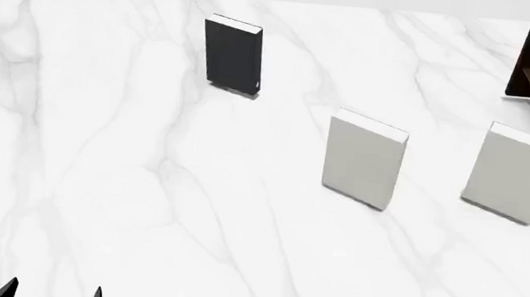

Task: Pick up the book on the left and place it on top of the shelf.

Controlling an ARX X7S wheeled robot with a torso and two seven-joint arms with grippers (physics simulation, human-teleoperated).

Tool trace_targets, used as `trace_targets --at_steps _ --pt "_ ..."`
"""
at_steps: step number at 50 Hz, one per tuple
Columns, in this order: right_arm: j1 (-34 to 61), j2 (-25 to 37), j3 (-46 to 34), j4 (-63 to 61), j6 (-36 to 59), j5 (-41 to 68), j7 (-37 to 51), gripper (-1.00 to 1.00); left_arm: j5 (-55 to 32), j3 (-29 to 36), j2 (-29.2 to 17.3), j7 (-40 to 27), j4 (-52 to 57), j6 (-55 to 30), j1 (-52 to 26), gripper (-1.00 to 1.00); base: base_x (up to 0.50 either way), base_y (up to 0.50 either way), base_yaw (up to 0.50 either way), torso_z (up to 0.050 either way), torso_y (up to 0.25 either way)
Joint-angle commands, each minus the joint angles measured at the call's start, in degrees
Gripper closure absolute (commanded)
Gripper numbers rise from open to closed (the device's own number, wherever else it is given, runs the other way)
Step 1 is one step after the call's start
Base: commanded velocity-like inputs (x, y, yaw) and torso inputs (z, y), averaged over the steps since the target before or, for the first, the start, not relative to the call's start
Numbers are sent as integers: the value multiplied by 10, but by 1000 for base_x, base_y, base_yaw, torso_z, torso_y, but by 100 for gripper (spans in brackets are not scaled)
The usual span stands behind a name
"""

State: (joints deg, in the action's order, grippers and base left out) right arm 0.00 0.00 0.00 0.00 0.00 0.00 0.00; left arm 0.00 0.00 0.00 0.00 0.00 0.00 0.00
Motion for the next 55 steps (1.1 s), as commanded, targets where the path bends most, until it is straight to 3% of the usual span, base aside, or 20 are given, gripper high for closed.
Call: trace_targets --at_steps 1,28,39,48,55 --pt "1 9 -11 -3 3 6 14 -100 -17 10 -8 -6 7 -9 0 -100 0 0 0 0 0" --pt "1 42 -50 -12 9 43 44 -100 -25 54 -41 -54 0 8 1 -100 0 0 0 0 0" --pt "3 48 -57 -9 11 50 57 -100 -18 66 -50 -68 1 16 2 -100 0 -472 0 0 0" --pt "5 51 -63 0 2 50 67 -100 -22 73 -56 -77 1 16 1 -100 0 0 0 0 0" --pt "2 57 -66 -47 54 66 75 -100 -30 75 -57 -88 24 -10 1 -100 0 0 0 0 0"
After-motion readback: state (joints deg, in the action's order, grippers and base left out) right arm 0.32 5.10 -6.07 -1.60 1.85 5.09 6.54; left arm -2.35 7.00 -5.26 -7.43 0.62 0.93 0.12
